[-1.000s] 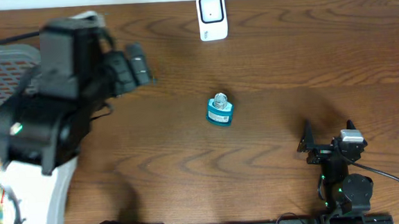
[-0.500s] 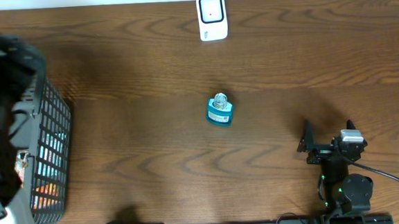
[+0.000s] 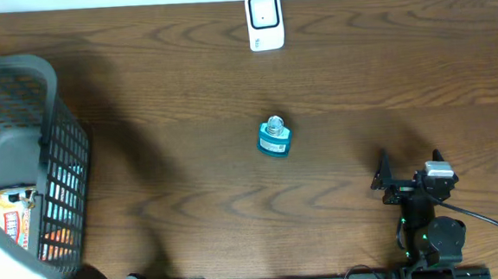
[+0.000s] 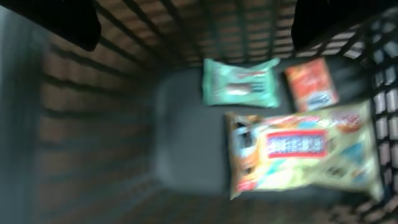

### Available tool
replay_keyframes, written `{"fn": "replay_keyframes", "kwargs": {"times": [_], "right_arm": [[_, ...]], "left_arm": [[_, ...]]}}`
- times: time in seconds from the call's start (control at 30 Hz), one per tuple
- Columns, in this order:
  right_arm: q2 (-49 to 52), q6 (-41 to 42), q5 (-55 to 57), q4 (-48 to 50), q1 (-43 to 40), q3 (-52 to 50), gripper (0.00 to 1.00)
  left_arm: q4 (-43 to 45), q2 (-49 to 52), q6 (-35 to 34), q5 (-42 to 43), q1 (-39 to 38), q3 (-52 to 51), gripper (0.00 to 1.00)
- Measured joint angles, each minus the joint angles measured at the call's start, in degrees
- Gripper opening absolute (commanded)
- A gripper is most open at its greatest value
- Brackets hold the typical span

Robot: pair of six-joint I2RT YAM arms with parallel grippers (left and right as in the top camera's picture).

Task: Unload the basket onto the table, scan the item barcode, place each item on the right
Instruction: 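Reach the left gripper into the basket toward the wet-wipe bag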

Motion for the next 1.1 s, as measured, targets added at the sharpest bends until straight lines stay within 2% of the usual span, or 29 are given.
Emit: {"fn": "replay_keyframes", "kwargs": {"times": [0.17,0.33,0.67,0.83,1.1], "right_arm": [[0.02,0.0,0.02,0.0,0.0,0.0,0.99],[0.02,0.0,0.0,0.0,0.0,0.0,0.99],[0.02,0.0,0.0,0.0,0.0,0.0,0.99],[0.02,0.0,0.0,0.0,0.0,0.0,0.99],[0.02,0.0,0.0,-0.02,0.0,0.0,0.99]], "left_arm": [[-1.64,9.44,0.07,-0.04,1.57,-0.31,0.98],[-3.23,17.9,0.28,-3.65,1.6,-0.63,0.98],[-2.58,26.6,-0.9,-10.64,1.62,-0.81,0.98],[1.66,27.45,-2.29,-12.02,1.62,-5.01,0.98],[14.36,27.58,-4.2,-12.87,1.62,-17.64,0.98]]}}
